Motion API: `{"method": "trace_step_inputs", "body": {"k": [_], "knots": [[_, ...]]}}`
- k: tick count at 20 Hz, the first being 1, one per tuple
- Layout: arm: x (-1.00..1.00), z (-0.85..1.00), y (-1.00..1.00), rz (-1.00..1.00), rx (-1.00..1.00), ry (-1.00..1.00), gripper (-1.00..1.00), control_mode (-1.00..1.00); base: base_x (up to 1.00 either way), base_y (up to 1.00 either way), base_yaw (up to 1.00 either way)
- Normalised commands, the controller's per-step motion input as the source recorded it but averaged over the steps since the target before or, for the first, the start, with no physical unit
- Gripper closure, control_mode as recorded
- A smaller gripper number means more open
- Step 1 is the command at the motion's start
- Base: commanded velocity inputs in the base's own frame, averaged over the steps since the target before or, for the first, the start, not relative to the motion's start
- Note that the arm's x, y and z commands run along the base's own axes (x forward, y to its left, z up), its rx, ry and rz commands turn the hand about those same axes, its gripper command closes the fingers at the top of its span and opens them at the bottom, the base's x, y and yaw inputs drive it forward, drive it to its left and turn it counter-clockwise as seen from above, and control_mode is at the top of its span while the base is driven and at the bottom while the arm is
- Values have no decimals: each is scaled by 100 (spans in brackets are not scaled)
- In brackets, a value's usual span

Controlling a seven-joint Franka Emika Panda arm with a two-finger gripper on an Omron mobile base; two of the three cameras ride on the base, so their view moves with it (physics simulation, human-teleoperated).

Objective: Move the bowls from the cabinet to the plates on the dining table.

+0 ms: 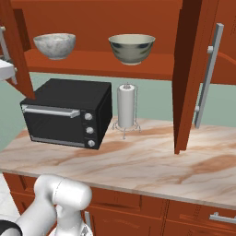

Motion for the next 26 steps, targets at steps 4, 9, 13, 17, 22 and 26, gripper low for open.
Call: {"method": "trace_step_inputs", "body": {"k": [4, 9, 13, 17, 22, 26], "knots": [[-34, -2, 24, 0, 4, 5, 100, -100, 0, 0, 0], [-24, -2, 9, 0, 6, 4, 100, -100, 0, 0, 0], [-18, 0, 9, 0, 4, 3, 100, -100, 0, 0, 0], [-20, -4, 17, 0, 4, 3, 100, -100, 0, 0, 0], [-26, 1, 9, 0, 3, 1, 100, -100, 0, 0, 0], [-44, 16, -19, 0, 5, -1, 100, -100, 0, 0, 0]]}}
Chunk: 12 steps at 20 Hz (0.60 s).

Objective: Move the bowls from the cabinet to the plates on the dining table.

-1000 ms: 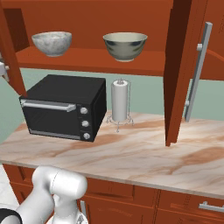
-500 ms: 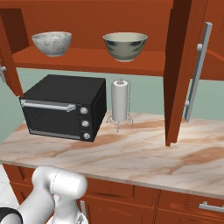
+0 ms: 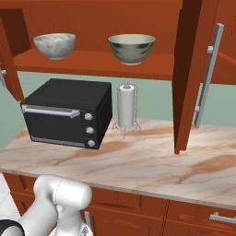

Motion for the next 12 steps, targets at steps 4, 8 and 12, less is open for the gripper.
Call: {"method": "trace_step_inputs", "body": {"k": [4, 8, 12], "knots": [[-45, 16, -27, 4, 7, -2, 100, -100, 0, 0, 0], [-41, 16, -21, 8, 10, -4, 100, -100, 0, 0, 0], [-31, 15, -19, 11, 10, -4, 100, -100, 0, 0, 0]]}}
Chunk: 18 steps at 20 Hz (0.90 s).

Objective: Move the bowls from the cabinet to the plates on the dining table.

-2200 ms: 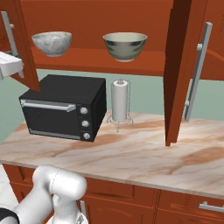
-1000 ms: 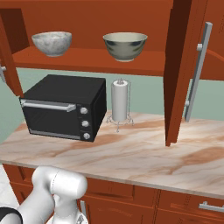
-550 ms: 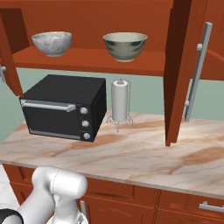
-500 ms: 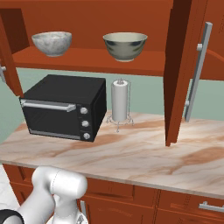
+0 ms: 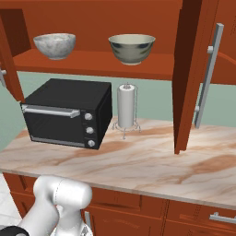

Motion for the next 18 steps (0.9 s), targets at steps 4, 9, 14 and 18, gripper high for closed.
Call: {"method": "trace_step_inputs", "body": {"k": [4, 9, 14, 18], "knots": [[-25, 8, -14, 14, 12, -2, 100, -100, 0, 0, 0], [-18, 6, -12, 14, 12, -2, 100, -100, 0, 0, 0], [-9, 7, -11, 15, 11, -3, 100, -100, 0, 0, 0], [-4, 7, -13, 15, 11, -3, 100, -100, 0, 0, 0]]}}
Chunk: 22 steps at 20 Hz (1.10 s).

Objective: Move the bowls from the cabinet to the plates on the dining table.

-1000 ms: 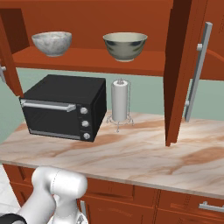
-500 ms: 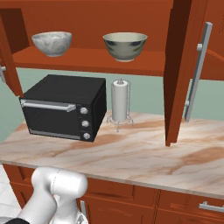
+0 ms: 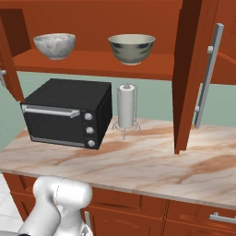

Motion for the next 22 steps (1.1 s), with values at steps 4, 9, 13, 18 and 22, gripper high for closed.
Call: {"method": "trace_step_inputs", "body": {"k": [4, 9, 13, 18, 22], "knots": [[-5, 7, -15, 14, 11, -3, 100, -100, 0, 0, 0], [-1, 6, -16, 14, 12, -3, 100, -100, 0, 0, 0], [1, 2, -16, 13, 11, -2, 100, -100, 0, 0, 0], [2, 0, -17, 14, 8, 0, 100, -100, 0, 0, 0], [10, 0, -18, 13, 7, 0, 100, -100, 0, 0, 0]]}}
